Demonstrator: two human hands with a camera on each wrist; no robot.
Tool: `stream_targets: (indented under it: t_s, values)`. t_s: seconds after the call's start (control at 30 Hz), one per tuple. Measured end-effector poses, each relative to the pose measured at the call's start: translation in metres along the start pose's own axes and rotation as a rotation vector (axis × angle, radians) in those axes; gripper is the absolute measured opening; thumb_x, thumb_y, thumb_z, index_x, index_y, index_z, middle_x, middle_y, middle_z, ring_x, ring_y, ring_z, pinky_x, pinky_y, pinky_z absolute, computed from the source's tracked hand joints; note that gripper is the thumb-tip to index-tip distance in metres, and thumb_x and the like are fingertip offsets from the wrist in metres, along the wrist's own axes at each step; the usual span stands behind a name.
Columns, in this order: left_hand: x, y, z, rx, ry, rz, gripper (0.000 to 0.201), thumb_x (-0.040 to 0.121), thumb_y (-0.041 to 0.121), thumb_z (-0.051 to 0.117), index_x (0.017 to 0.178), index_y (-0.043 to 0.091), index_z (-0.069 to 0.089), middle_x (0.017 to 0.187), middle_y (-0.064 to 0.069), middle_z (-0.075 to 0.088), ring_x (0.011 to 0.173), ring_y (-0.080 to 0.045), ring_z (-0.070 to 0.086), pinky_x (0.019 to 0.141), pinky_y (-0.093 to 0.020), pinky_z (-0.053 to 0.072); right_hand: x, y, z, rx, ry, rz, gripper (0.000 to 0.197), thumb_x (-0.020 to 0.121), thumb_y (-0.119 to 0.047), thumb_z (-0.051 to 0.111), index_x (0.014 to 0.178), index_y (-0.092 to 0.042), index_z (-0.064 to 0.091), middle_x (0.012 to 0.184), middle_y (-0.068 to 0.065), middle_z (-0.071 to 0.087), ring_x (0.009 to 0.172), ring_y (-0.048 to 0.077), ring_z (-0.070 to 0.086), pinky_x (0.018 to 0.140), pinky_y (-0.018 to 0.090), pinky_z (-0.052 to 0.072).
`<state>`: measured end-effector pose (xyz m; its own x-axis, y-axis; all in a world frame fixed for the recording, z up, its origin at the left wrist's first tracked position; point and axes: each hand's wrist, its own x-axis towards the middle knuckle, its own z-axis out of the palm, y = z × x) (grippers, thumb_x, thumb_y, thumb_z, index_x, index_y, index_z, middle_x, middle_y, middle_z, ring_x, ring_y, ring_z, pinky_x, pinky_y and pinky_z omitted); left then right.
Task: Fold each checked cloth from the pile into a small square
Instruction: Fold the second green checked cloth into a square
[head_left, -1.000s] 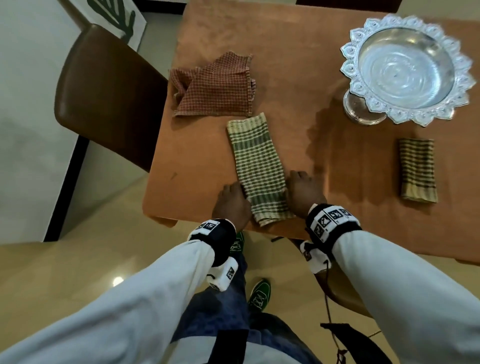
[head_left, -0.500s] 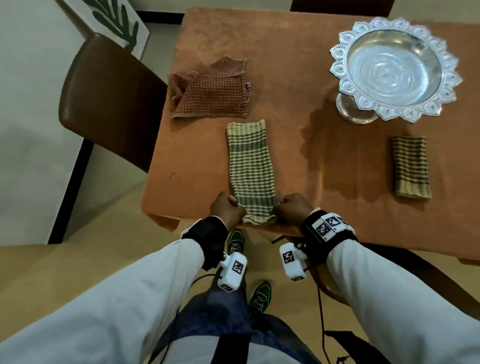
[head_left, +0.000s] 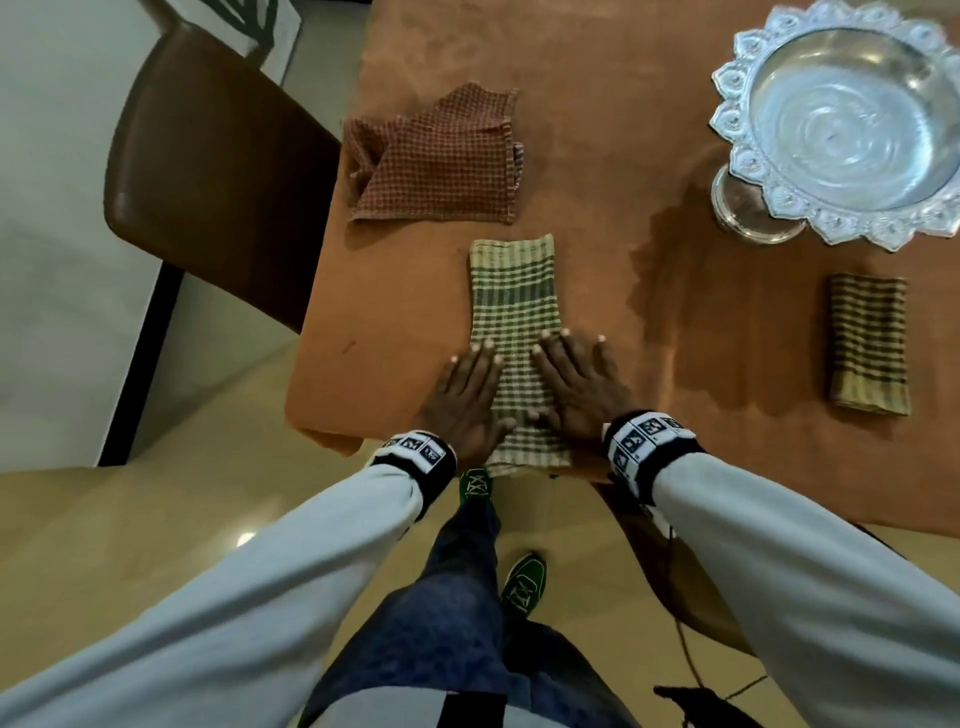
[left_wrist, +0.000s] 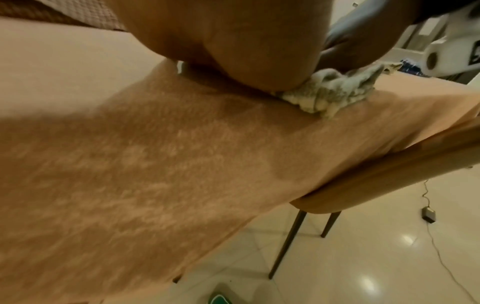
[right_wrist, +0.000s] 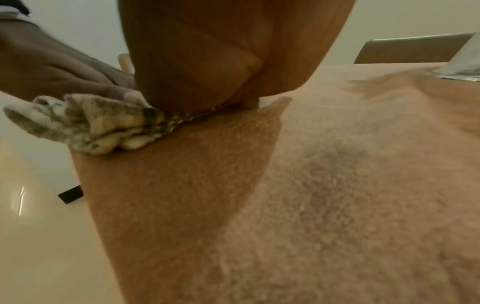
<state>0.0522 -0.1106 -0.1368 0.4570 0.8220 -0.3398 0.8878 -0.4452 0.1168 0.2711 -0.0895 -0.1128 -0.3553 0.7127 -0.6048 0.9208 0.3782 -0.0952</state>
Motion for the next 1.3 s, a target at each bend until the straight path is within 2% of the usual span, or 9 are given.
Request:
stream_targets:
  t_s: [0.1, 0.3, 0.53, 0.67, 0.77, 0.87, 1.0, 1.17, 1.3]
  values:
    - [-0.005, -0.013, -0.005, -0.009, 0.037, 0.035, 0.079, 0.094, 0.056, 0.026, 0.152, 0.003, 0.024, 0.16, -0.018, 0.021, 0.149, -0.034, 0.016, 0.12, -0.052, 0.013, 0.001, 0.014, -0.014, 0.048, 0.07, 0.169, 0.102, 0.083, -0.08, 0.001, 0.154, -0.008, -0.003, 0.163, 0.013, -0.011, 0.15, 0.03, -0.012, 0.107, 0.055, -0.027]
    - [0.1, -0.035, -0.049, -0.002, 0.149, 0.067, 0.065, 0.092, 0.035, 0.027, 0.147, 0.002, 0.037, 0.157, -0.017, 0.03, 0.146, -0.032, 0.026, 0.12, -0.047, 0.017, 0.074, -0.007, -0.066, 0.113, 0.214, 0.069, 0.067, 0.102, -0.044, 0.02, 0.155, -0.01, -0.004, 0.164, 0.009, -0.012, 0.15, 0.025, -0.015, 0.118, 0.057, -0.011]
    - [0.111, -0.088, -0.031, -0.025, 0.127, -0.006, 0.085, 0.092, 0.065, 0.025, 0.154, 0.008, 0.021, 0.162, -0.014, 0.017, 0.15, -0.03, 0.015, 0.12, -0.049, 0.012, 0.099, 0.033, -0.052, 0.092, 0.158, 0.122, 0.104, 0.081, -0.084, 0.009, 0.155, -0.014, -0.009, 0.163, 0.008, -0.016, 0.15, 0.028, -0.016, 0.116, 0.061, -0.011]
    - [0.106, -0.081, -0.042, -0.045, 0.091, -0.114, 0.086, 0.091, 0.065, 0.027, 0.154, 0.007, 0.018, 0.162, -0.015, 0.015, 0.149, -0.032, 0.013, 0.12, -0.051, 0.01, 0.08, 0.036, -0.067, 0.188, 0.171, 0.303, 0.099, 0.088, -0.077, 0.018, 0.153, -0.009, -0.013, 0.161, 0.012, -0.022, 0.148, 0.033, -0.022, 0.113, 0.059, -0.014]
    - [0.073, -0.063, -0.06, -0.156, 0.109, -0.203, 0.065, 0.092, 0.046, 0.041, 0.144, 0.008, 0.032, 0.146, -0.015, 0.039, 0.132, -0.037, 0.039, 0.107, -0.048, 0.034, 0.036, 0.018, -0.073, 0.354, 0.351, 0.383, 0.071, 0.098, -0.043, 0.04, 0.151, -0.004, 0.015, 0.158, 0.02, 0.018, 0.145, 0.04, 0.02, 0.116, 0.052, 0.02]
    - [0.022, -0.031, -0.065, -0.469, 0.046, -0.294, 0.033, 0.095, 0.032, 0.048, 0.119, 0.011, 0.043, 0.112, -0.013, 0.056, 0.094, -0.036, 0.058, 0.076, -0.042, 0.047, -0.008, -0.002, -0.045, 0.548, 0.276, 0.417, 0.028, 0.096, -0.031, 0.049, 0.112, -0.007, 0.048, 0.115, 0.02, 0.06, 0.095, 0.032, 0.057, 0.071, 0.033, 0.039]
    - [-0.025, 0.02, -0.046, -0.693, -0.053, -0.43, 0.043, 0.091, 0.033, 0.061, 0.121, 0.016, 0.034, 0.099, -0.009, 0.064, 0.085, -0.033, 0.064, 0.068, -0.037, 0.052, -0.039, -0.03, -0.005, 0.752, 0.17, 0.498, 0.03, 0.093, -0.031, 0.057, 0.104, -0.008, 0.04, 0.1, 0.018, 0.065, 0.073, 0.026, 0.051, 0.062, 0.031, 0.036]
    - [-0.032, 0.052, -0.039, -0.83, 0.014, -0.59, 0.049, 0.084, 0.019, 0.067, 0.117, 0.014, 0.032, 0.107, -0.011, 0.061, 0.093, -0.034, 0.063, 0.076, -0.037, 0.052, -0.051, -0.05, -0.001, 0.887, 0.121, 0.623, 0.048, 0.086, -0.023, 0.068, 0.12, 0.002, 0.044, 0.103, 0.016, 0.059, 0.099, 0.035, 0.061, 0.071, 0.032, 0.045]
    - [-0.036, 0.062, -0.037, -0.855, 0.031, -0.646, 0.05, 0.079, 0.013, 0.07, 0.113, 0.012, 0.033, 0.109, -0.014, 0.056, 0.093, -0.035, 0.059, 0.076, -0.04, 0.051, -0.053, -0.048, 0.003, 0.994, 0.085, 0.68, 0.023, 0.073, -0.021, 0.077, 0.079, 0.0, 0.069, 0.081, 0.016, 0.071, 0.072, 0.032, 0.07, 0.065, 0.039, 0.061]
